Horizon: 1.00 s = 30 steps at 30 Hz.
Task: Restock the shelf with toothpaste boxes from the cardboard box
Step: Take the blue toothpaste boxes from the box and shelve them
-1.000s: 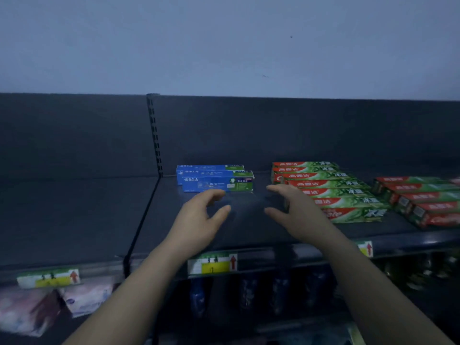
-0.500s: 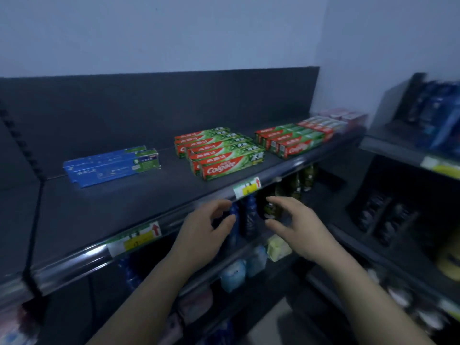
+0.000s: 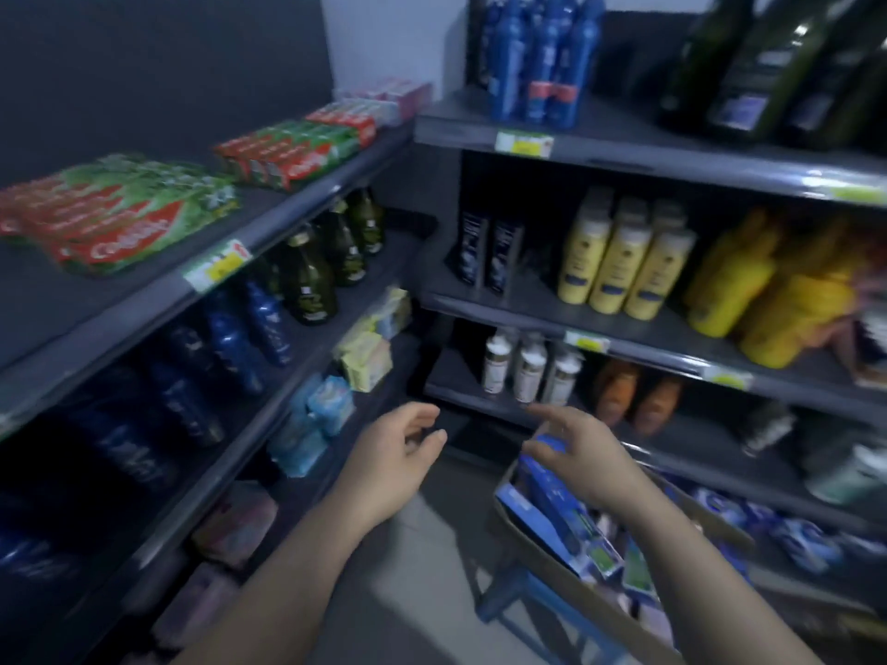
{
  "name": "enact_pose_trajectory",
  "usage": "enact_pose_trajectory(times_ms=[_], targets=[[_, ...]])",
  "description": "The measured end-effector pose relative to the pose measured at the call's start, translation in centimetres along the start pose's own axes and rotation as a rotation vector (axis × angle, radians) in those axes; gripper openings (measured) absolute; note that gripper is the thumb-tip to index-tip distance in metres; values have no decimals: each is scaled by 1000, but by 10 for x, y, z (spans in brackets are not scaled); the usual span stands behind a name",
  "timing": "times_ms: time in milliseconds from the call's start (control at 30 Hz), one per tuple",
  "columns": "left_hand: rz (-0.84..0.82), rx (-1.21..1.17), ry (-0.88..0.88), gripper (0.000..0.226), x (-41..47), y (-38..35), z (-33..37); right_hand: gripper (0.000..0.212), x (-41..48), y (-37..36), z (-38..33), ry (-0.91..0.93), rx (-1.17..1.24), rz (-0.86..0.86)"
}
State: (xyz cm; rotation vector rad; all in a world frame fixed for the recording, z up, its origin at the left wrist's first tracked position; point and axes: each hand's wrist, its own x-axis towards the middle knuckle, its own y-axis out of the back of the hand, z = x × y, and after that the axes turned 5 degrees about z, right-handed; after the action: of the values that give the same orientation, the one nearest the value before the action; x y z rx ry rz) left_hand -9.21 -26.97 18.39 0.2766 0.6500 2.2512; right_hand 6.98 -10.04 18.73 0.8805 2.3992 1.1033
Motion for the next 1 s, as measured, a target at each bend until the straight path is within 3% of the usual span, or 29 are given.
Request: enact_pose_trajectory(times_ms=[300,500,767,1000], targets=[[-273,27,12,21,24,-161,33,42,-54,60,174,-375,64,133],[-357,62,120,23,42,-251,20,40,-66,72,255,-472,103,125],[-302,180,291,27,65,-284,-31,32,-45,22,311,-615,158,-5],[-300,262,367,27,91,-296,-74,45,-6,-50,317,-643,239,-136]])
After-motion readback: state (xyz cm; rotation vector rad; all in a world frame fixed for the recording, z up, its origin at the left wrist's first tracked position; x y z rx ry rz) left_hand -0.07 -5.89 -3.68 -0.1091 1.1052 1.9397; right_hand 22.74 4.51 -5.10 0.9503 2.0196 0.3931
